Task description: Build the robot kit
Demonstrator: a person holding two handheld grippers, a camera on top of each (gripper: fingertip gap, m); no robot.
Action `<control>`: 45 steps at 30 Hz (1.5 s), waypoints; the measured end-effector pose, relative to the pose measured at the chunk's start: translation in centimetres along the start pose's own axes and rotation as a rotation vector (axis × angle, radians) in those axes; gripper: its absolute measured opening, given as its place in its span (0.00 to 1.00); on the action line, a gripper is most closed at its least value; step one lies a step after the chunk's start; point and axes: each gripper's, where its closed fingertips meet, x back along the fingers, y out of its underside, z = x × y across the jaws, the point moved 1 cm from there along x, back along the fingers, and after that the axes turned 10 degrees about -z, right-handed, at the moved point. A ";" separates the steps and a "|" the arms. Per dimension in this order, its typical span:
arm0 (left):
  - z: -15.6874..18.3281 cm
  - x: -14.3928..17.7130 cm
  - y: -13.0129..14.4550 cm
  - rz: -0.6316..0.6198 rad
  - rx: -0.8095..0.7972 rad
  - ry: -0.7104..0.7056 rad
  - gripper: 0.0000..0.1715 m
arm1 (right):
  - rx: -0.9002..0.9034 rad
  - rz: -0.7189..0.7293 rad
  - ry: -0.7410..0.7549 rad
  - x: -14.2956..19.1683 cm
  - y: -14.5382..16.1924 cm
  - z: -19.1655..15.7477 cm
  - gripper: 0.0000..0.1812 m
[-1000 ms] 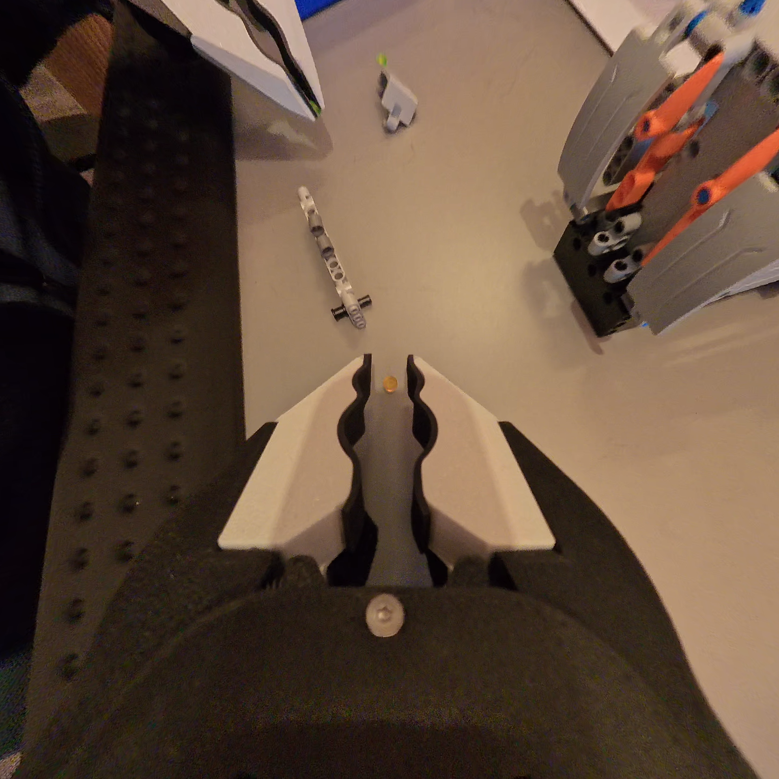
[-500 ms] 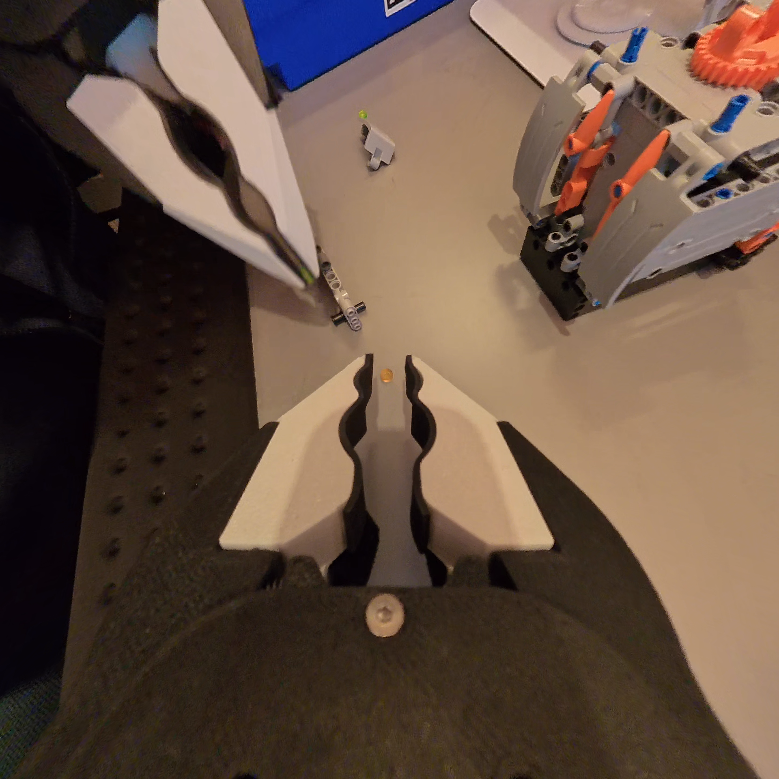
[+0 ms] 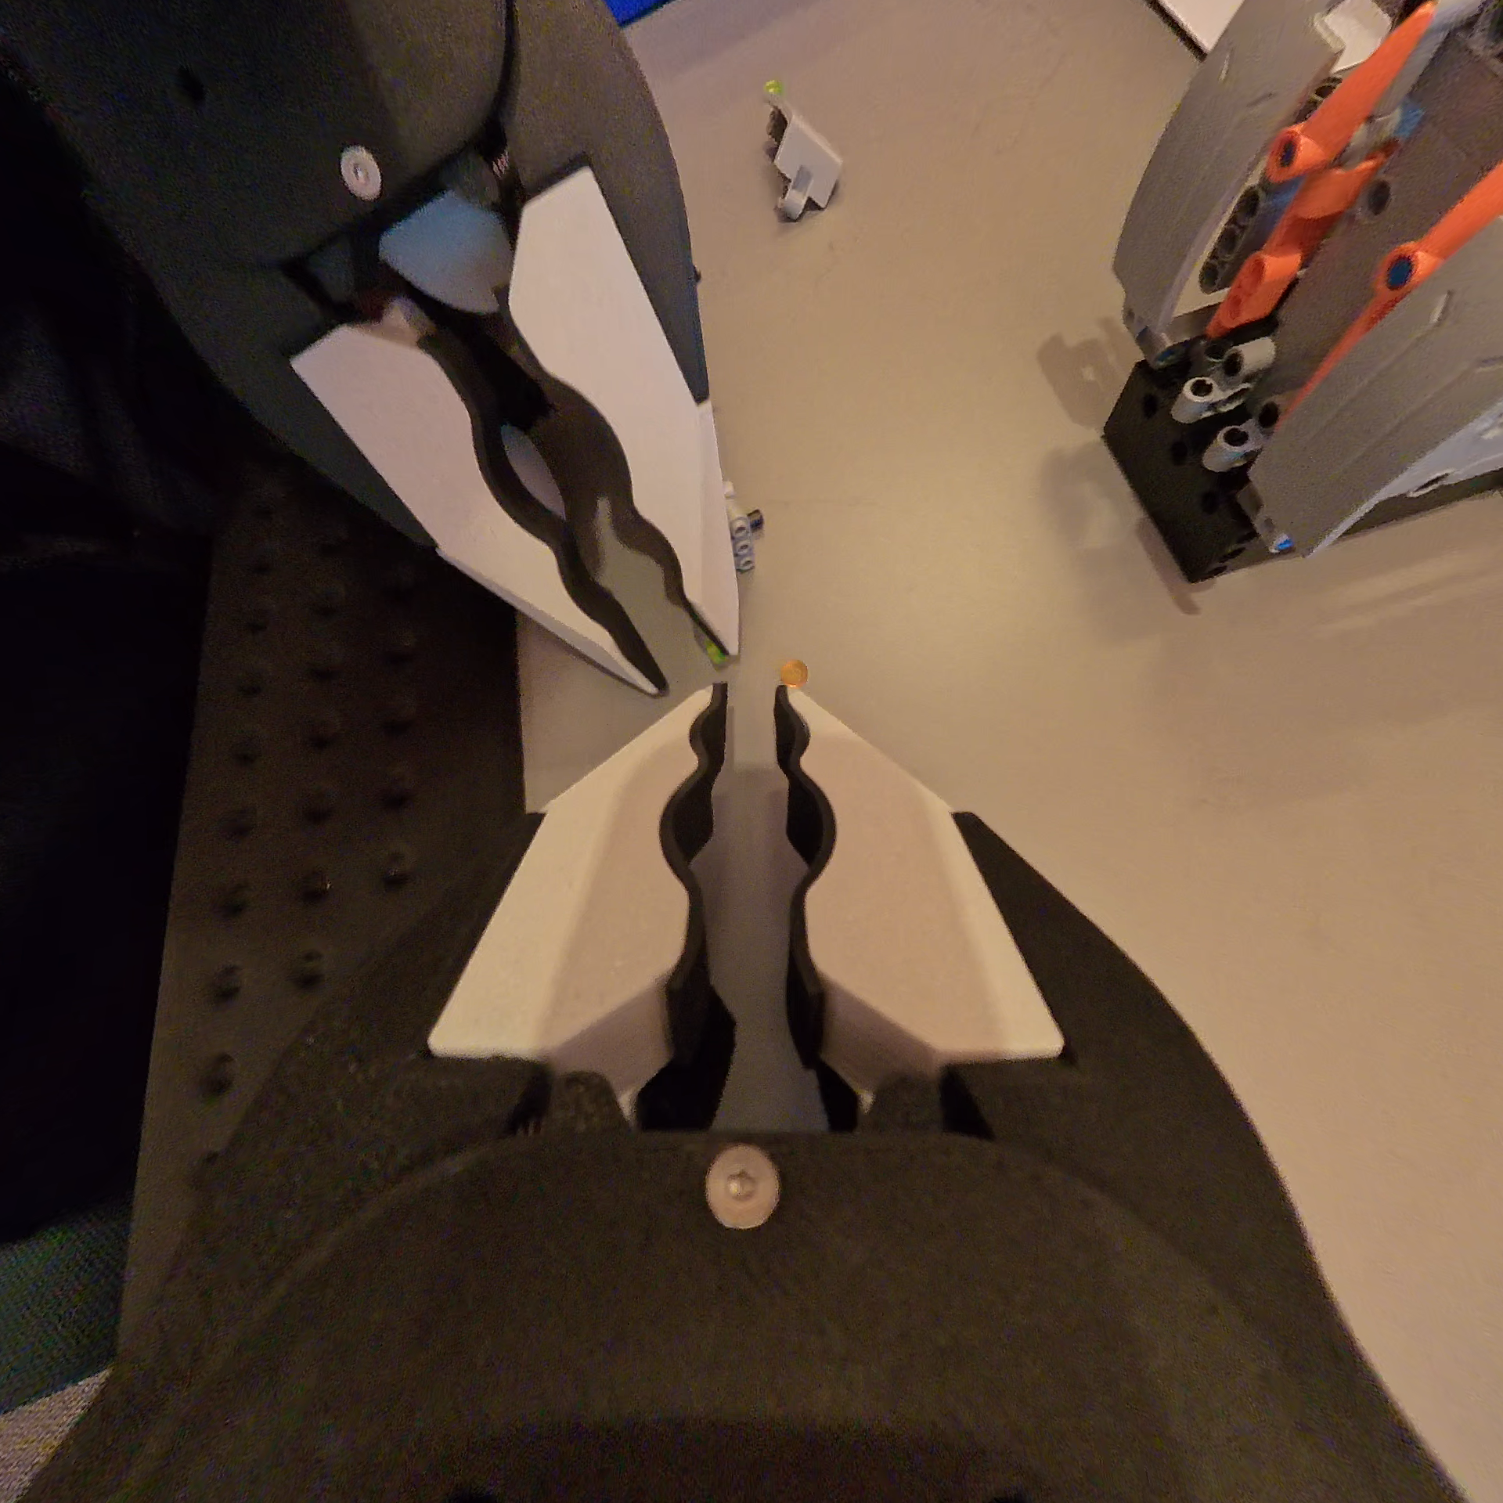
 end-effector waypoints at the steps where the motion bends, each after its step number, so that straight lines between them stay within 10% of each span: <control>1: 0.0 0.4 0.2 0.010 0.008 0.001 0.10 | 0.005 -0.003 0.000 -0.1 0.0 -0.1 0.05; 26: -1.6 3.8 -2.3 0.383 0.420 0.297 0.18 | -0.012 0.085 0.202 0.3 -3.0 -0.3 0.06; 45: -1.8 3.8 -0.7 0.294 0.353 0.225 0.14 | 0.121 -0.060 0.281 -0.9 -0.9 0.0 0.01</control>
